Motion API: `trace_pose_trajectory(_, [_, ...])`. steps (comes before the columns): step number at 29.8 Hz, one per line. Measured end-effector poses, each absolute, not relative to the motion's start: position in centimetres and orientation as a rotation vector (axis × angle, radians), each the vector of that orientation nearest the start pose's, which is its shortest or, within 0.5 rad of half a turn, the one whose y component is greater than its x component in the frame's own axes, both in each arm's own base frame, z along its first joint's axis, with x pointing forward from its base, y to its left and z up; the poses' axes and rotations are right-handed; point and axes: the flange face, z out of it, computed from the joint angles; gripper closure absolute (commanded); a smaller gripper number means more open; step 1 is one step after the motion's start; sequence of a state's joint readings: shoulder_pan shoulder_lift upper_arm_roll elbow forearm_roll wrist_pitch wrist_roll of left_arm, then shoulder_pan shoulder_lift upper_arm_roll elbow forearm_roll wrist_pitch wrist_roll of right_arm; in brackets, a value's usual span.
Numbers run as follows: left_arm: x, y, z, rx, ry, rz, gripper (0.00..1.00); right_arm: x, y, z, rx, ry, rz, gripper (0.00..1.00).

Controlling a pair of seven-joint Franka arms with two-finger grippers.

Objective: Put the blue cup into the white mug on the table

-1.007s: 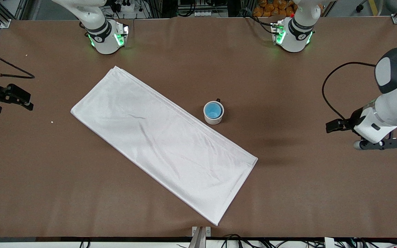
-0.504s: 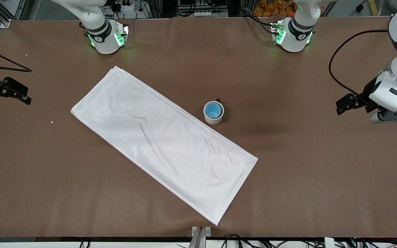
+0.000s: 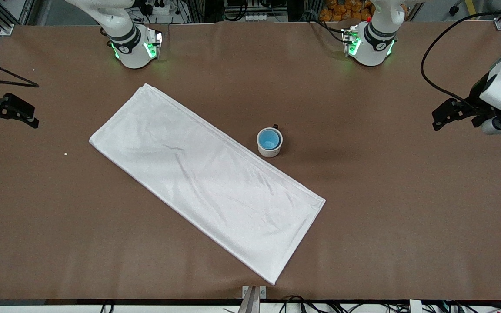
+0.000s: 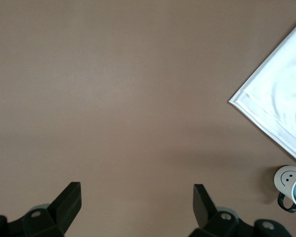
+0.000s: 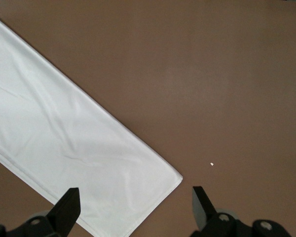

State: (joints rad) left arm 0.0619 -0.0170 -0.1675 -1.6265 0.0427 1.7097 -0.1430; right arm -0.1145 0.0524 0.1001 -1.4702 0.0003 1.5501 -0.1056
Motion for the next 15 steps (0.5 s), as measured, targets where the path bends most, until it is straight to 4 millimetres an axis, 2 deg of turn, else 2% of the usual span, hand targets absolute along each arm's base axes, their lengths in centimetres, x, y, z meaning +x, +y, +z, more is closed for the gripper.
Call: trace_pose_trajectory(15, [55.3,-3.5,62.2,-3.163,-0.037,-0.049,0.00,56.6,-0.9,64.6,-3.135,-0.143,-0.057,0.00])
